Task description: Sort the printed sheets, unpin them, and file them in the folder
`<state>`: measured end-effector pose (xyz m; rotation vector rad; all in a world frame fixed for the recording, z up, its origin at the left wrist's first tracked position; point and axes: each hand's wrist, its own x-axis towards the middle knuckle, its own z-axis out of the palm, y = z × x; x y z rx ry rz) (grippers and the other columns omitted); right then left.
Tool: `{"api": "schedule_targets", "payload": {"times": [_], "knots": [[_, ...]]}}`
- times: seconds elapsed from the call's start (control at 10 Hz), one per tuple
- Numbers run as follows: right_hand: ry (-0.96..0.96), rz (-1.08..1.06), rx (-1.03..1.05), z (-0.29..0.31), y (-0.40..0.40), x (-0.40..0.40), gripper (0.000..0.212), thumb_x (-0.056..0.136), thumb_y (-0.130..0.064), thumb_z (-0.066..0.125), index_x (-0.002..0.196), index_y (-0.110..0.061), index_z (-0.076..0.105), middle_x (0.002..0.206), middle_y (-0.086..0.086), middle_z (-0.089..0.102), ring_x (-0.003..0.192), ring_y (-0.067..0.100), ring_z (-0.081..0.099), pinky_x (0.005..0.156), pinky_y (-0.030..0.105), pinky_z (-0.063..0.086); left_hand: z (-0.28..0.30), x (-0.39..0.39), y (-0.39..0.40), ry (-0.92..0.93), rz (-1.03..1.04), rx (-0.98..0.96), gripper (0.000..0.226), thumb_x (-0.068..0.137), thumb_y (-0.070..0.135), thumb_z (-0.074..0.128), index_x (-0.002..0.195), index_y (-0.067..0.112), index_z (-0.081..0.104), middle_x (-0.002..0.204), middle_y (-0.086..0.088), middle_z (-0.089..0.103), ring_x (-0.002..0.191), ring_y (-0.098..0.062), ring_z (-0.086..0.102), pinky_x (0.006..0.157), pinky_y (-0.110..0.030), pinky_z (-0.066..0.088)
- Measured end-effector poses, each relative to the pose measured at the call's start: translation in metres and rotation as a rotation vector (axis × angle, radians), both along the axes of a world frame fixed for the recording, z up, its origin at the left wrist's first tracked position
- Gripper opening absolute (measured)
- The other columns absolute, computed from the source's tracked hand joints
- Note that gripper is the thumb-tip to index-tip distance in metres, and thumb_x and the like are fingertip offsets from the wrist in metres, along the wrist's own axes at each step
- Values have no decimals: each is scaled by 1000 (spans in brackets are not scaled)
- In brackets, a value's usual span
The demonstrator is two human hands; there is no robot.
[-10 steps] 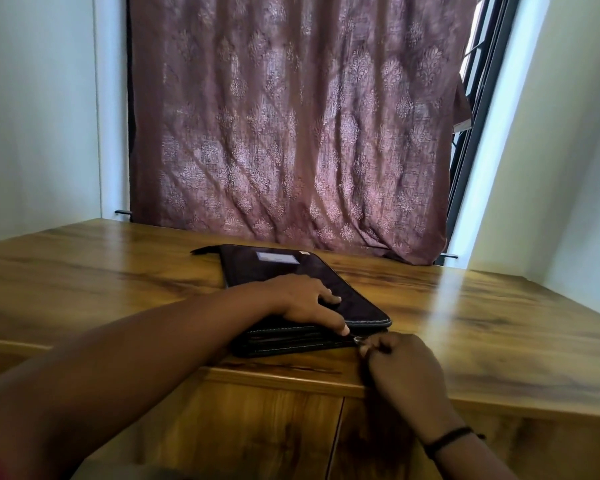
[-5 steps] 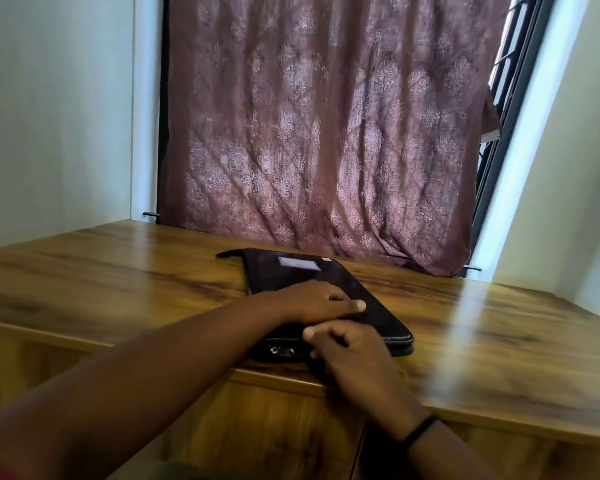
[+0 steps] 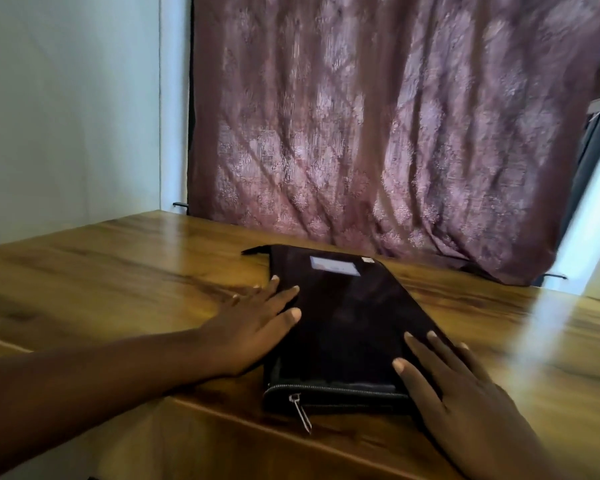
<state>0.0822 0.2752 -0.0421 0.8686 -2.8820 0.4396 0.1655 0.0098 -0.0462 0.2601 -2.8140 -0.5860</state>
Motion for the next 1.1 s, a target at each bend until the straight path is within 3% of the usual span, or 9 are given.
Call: {"api": "schedule_targets", "payload": {"times": [0.1, 0.2, 0.4, 0.5, 0.6, 0.8, 0.9, 1.0, 1.1], "knots": [[87, 114, -1, -12, -1, -20, 91, 70, -86, -15, 146, -48, 17, 160, -10, 17, 149, 18, 9, 120, 46, 16, -2, 0, -3, 164, -5, -8, 85, 72, 78, 8, 147, 39, 22, 160, 5, 13, 147, -9, 8, 120, -32, 7], [110, 77, 37, -26, 0, -27, 75, 86, -78, 2, 143, -40, 35, 154, 0, 35, 144, 30, 27, 111, 57, 29, -10, 1, -3, 203, -47, -65, 69, 86, 61, 15, 145, 31, 30, 157, 5, 21, 146, -7, 13, 116, -20, 8], [197, -57, -21, -28, -6, -18, 67, 90, -73, 12, 138, -38, 42, 139, 5, 53, 129, 33, 39, 93, 55, 42, -39, -13, -37, 82, -100, -201, 55, 99, 58, 6, 151, 41, 8, 160, 19, 1, 147, -2, 3, 120, -38, 15], [205, -74, 37, -22, -6, -20, 69, 87, -75, 16, 136, -38, 47, 139, 3, 55, 127, 27, 36, 94, 44, 28, -27, -6, -22, 74, -120, -194, 57, 102, 49, 10, 153, 25, 16, 161, 8, 8, 148, -10, 9, 119, -28, 10], [120, -104, -2, -12, -6, -14, 68, 87, -76, 14, 132, -38, 48, 135, 2, 59, 124, 27, 37, 92, 43, 29, -13, 7, 0, 103, -125, -154, 58, 103, 42, 17, 150, 10, 24, 160, -4, 17, 148, -19, 16, 117, -36, 16], [-33, -139, 79, 2, -8, -9, 69, 85, -76, 13, 131, -37, 47, 132, 3, 61, 124, 29, 41, 96, 47, 31, -9, 4, -2, 27, -141, -16, 57, 101, 47, 21, 153, 25, 13, 161, 2, 10, 148, -18, 13, 115, -33, 20], [-167, -184, 159, 15, -9, -11, 73, 80, -81, 14, 119, -43, 63, 120, -4, 69, 111, 28, 62, 93, 47, 31, -5, 3, -2, -3, -103, 103, 58, 97, 53, 29, 151, 38, 13, 160, 15, 9, 148, -10, 12, 117, -25, 15], [-144, -173, 202, 27, -12, -24, 74, 76, -84, 14, 100, -44, 72, 102, -11, 73, 85, 22, 72, 86, 43, 31, 3, -5, 0, -3, 7, 174, 62, 87, 62, 38, 142, 34, 38, 152, 19, 23, 143, -8, 20, 116, -26, 20], [-84, -166, 187, 37, -18, -42, 76, 75, -85, 15, 108, -41, 68, 99, -10, 71, 89, 20, 70, 88, 43, 33, 31, -32, 1, -108, 103, -11, 80, 78, 82, 18, 130, 31, 53, 137, 9, 46, 135, -23, 37, 113, -44, 26]]}}
